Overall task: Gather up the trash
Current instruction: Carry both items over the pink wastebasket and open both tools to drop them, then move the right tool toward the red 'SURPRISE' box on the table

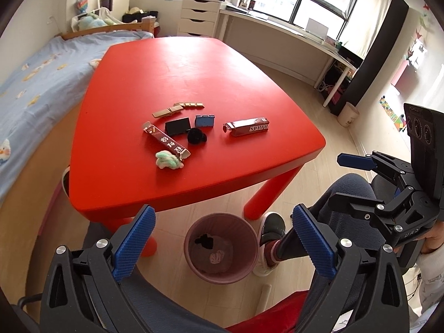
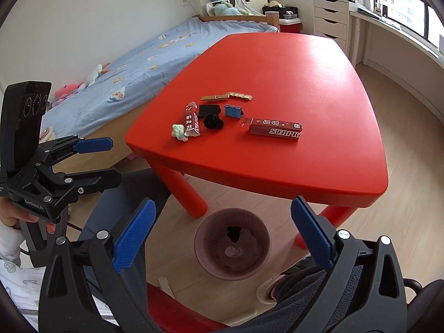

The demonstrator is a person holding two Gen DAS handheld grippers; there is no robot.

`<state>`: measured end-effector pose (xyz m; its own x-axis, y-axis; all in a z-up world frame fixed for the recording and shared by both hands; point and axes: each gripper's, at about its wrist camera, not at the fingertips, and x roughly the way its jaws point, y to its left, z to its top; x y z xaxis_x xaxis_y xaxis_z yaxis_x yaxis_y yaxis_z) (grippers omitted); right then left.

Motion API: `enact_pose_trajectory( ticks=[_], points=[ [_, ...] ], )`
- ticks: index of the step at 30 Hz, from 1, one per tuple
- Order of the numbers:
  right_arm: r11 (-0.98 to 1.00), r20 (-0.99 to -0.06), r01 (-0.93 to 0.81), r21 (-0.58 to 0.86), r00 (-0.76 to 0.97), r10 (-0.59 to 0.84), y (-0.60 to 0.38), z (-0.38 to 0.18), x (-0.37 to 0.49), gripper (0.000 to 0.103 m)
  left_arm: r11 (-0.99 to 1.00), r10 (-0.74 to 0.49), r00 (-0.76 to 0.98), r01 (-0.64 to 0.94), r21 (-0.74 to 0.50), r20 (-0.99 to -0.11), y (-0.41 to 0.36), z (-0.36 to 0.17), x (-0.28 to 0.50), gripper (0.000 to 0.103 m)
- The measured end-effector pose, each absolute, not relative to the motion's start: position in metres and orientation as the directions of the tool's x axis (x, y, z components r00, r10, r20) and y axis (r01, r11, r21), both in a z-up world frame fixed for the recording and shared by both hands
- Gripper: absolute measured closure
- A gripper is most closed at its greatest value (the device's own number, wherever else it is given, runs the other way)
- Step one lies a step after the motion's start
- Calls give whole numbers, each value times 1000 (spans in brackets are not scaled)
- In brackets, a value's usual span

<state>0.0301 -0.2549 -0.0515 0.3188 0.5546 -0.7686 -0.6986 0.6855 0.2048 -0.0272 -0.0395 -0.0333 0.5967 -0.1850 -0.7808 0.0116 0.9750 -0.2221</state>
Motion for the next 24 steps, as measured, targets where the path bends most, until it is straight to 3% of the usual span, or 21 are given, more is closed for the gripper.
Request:
enact_pose_trajectory(
  ticks=[24],
  points=[
    [694, -772, -687, 216, 315, 552, -259, -53, 35, 6, 973, -181, 598, -7, -231, -781, -32, -35, -25, 8]
  ],
)
